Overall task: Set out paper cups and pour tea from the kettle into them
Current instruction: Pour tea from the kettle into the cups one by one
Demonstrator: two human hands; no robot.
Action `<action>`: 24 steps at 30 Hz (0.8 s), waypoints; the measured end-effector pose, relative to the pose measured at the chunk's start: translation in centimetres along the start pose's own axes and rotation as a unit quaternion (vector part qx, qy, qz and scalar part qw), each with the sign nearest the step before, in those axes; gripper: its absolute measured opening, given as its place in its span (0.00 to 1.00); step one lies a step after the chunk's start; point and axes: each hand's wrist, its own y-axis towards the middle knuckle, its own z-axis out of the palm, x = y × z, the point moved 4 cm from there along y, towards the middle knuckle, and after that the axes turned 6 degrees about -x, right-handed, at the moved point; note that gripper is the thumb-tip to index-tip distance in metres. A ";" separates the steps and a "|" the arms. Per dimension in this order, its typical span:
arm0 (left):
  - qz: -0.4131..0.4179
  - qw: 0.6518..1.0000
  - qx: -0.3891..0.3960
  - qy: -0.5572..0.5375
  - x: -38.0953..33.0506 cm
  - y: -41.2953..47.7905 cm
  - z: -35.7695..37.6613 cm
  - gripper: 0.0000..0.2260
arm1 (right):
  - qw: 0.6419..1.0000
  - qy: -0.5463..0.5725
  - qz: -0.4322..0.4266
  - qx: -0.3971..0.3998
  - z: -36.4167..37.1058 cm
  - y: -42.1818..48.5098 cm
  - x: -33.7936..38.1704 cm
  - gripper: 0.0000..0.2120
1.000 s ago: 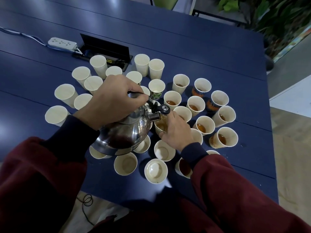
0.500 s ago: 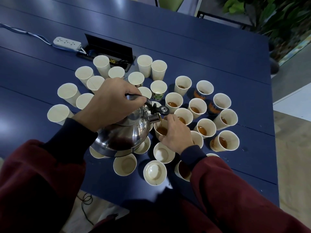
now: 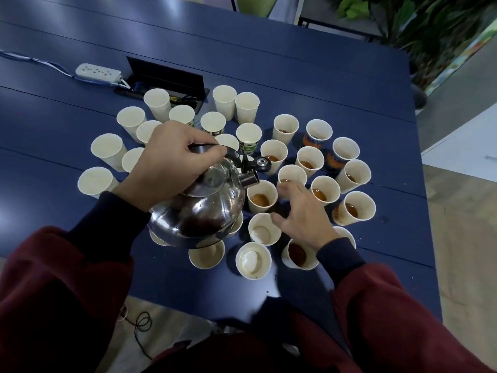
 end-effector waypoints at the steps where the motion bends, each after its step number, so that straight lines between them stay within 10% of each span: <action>1: -0.001 1.000 -0.003 -0.002 0.0 -0.1 -0.1 0.09 | 1.000 -0.012 -0.006 0.003 -0.1 -0.3 0.0 0.32; 24: -0.016 0.995 0.099 0.000 -1.6 -5.8 -0.2 0.06 | 0.988 -0.145 -0.039 0.029 3.5 -4.7 1.5 0.36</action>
